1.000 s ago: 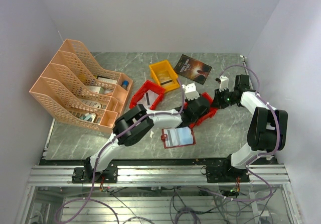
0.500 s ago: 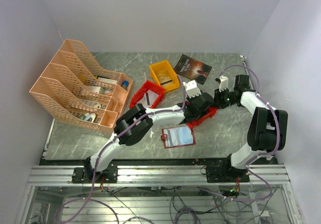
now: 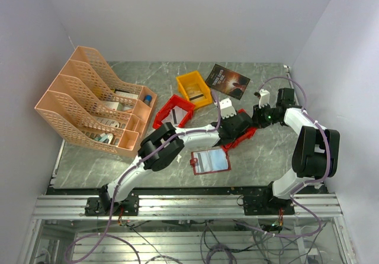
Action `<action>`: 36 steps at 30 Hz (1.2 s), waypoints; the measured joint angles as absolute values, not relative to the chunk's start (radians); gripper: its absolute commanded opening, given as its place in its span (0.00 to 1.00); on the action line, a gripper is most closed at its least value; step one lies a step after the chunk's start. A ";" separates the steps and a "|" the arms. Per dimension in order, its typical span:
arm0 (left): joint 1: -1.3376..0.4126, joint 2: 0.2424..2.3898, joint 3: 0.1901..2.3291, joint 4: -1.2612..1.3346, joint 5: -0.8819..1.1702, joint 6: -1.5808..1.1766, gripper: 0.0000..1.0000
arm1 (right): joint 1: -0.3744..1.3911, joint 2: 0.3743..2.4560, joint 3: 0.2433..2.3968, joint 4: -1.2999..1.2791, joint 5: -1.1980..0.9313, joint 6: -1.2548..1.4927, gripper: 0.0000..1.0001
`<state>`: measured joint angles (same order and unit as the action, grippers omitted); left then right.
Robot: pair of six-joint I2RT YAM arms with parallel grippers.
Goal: Put the credit cards into the card holder
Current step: Pick up the credit card from the storage box.
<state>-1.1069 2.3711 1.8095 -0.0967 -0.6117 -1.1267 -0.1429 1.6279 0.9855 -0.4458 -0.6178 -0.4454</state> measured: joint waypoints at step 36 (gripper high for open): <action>-1.101 2.185 1.622 0.074 -0.552 -0.998 0.07 | -0.181 1.618 0.986 -0.429 -0.573 -0.414 0.00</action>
